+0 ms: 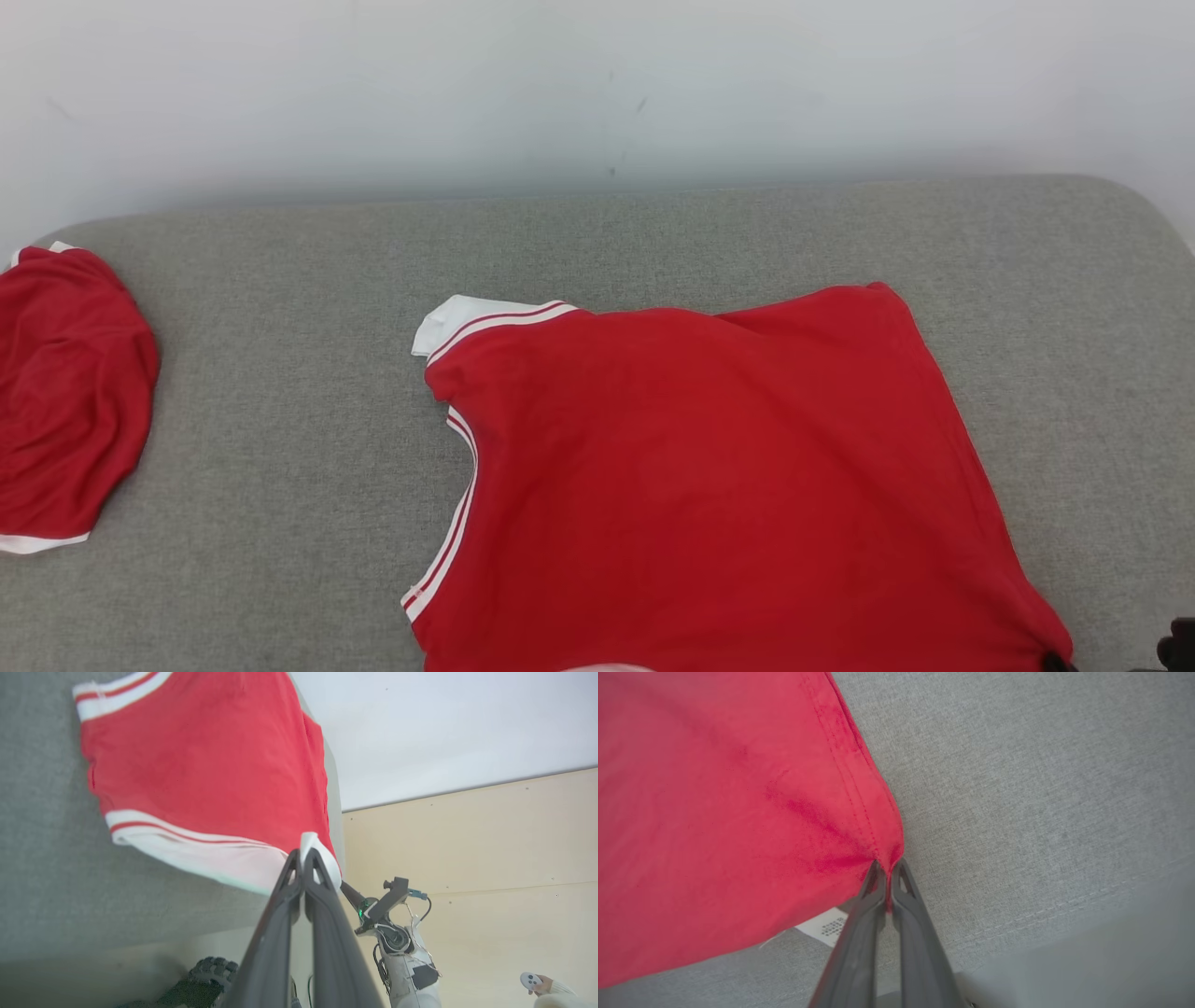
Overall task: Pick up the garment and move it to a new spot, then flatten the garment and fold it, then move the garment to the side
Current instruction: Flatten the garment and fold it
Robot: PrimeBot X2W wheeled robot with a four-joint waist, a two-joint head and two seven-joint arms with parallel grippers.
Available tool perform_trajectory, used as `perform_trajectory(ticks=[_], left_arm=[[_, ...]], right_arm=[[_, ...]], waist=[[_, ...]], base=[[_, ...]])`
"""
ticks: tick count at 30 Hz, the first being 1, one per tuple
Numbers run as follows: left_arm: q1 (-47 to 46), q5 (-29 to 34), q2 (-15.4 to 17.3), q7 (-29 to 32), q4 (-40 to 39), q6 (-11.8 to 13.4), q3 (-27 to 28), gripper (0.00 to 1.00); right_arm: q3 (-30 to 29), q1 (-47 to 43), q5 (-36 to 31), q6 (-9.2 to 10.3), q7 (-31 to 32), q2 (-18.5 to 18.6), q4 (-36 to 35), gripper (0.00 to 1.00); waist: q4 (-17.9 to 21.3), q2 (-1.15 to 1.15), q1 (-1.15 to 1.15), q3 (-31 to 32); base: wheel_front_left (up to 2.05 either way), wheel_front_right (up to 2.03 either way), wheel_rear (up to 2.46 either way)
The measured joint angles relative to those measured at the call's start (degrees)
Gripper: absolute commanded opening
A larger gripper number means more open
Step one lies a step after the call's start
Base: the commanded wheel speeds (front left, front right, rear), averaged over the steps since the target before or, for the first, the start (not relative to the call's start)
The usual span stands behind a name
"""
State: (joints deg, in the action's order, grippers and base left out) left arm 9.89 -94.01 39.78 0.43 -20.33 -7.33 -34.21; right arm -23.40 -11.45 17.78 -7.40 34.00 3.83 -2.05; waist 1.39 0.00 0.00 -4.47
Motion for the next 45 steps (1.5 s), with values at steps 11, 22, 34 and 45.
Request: perform_trajectory(ticks=[11, 22, 34, 45], left_arm=[[-14.08, 16.02, -8.87, -6.57, 10.98, 2.14, -0.65, 0.0], [-27.18, 27.38, -15.91, -11.25, 23.34, 2.01, -2.67, 0.0], [-32.5, 31.11, -19.04, -14.24, 27.48, 0.78, -1.96, 0.0], [-35.79, 32.39, -19.54, -14.7, 29.36, 0.22, -2.44, 0.0]], right_arm=[[4.83, 4.83, 3.53, 0.0, -9.51, 0.05, -0.45, 0.0], [1.75, 10.94, 0.37, 0.0, -13.39, 0.03, 3.39, 0.0], [2.11, 18.91, -1.98, 0.0, -16.0, -0.8, 7.6, 0.0], [-0.81, 20.35, -4.2, 0.0, -18.4, -0.83, 9.9, 0.0]], waist=[[-0.19, 0.0, 0.01, -1.19], [-0.59, 0.0, 0.01, -4.26], [-0.8, 0.0, 0.02, -8.0], [-1.72, 0.0, 0.01, -9.55]], base=[[0.0, 0.0, 0.0], [0.0, 0.0, 0.0], [0.0, 0.0, 0.0], [0.0, 0.0, 0.0]])
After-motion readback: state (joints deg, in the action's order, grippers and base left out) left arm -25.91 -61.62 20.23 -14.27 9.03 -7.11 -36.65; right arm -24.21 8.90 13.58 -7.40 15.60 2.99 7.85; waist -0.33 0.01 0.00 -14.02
